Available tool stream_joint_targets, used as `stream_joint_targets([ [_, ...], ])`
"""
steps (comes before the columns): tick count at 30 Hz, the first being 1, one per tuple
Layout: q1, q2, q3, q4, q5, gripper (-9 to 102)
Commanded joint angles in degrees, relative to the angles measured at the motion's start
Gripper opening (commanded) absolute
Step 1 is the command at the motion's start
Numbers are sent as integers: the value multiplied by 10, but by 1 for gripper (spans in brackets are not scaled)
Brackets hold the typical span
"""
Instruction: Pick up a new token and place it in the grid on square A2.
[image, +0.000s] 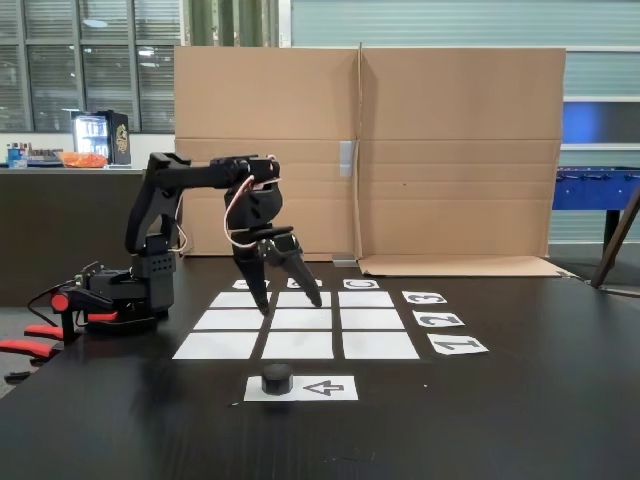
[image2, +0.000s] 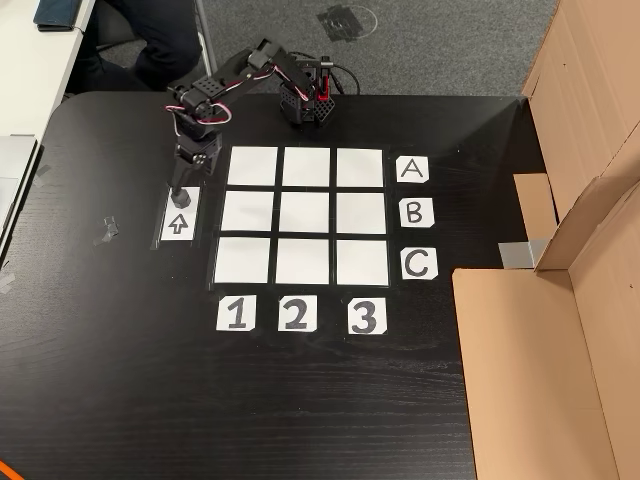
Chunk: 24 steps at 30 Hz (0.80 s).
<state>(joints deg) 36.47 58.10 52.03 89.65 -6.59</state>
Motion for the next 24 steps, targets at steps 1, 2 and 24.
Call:
stream_joint_targets([
  [1,18,-19,-66,8,-8,46],
  [2,23,-31,-83,11,-9,46],
  [24,49,-210,-285,82,-3,45],
])
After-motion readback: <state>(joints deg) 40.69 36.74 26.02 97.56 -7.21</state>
